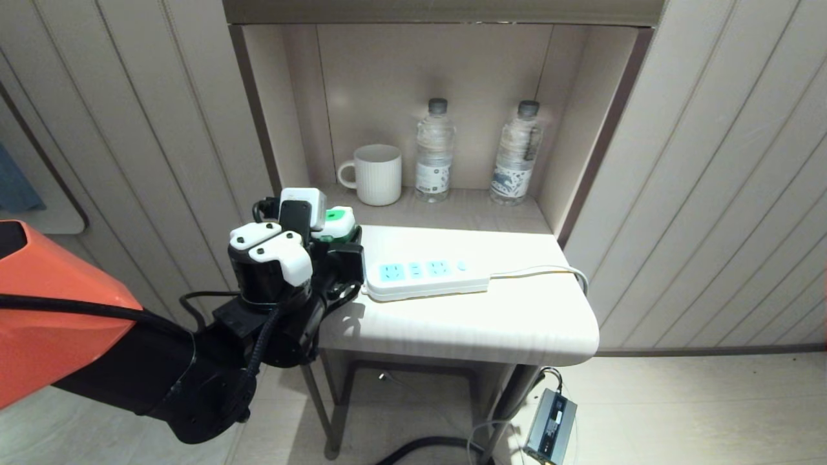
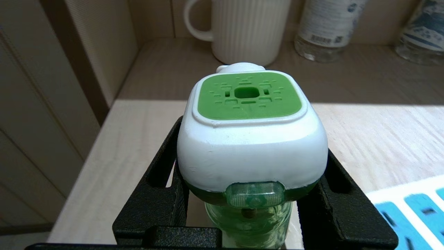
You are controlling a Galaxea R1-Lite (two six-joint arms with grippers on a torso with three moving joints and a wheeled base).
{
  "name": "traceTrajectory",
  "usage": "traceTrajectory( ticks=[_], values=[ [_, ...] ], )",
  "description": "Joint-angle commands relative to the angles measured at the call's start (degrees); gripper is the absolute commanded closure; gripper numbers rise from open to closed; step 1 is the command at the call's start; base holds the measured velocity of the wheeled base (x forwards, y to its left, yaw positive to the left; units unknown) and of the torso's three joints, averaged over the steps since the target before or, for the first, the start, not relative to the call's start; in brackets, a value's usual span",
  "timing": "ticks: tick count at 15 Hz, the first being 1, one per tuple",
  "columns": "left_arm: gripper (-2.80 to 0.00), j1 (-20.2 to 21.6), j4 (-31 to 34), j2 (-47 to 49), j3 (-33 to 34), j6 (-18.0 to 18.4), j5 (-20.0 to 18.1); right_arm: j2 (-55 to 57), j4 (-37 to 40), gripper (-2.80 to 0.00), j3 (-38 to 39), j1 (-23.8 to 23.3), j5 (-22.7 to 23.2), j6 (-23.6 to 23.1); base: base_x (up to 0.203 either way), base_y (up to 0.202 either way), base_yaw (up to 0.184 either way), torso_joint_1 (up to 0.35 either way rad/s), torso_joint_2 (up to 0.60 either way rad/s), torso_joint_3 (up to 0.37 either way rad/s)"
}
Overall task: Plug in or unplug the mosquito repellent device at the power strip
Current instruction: Place the mosquito repellent liquid on the table
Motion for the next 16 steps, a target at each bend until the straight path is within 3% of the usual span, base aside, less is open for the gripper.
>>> traceTrajectory(
  ticks=[1,8,16],
  values=[
    [0.0,1.4,-1.0,0.1,-0.4,0.4,0.2,0.1,0.0,0.0,0.0,0.0,0.0,0.0,0.0,0.0,0.0,0.0,0.0,0.0],
    [0.0,2.6,-1.2,3.7,-3.9,2.7,0.1,0.0,0.0,0.0,0.0,0.0,0.0,0.0,0.0,0.0,0.0,0.0,0.0,0.0],
    [0.0,3.5,-2.5,7.6,-5.6,2.9,0.4,0.0,0.0,0.0,0.0,0.0,0.0,0.0,0.0,0.0,0.0,0.0,0.0,0.0]
  ],
)
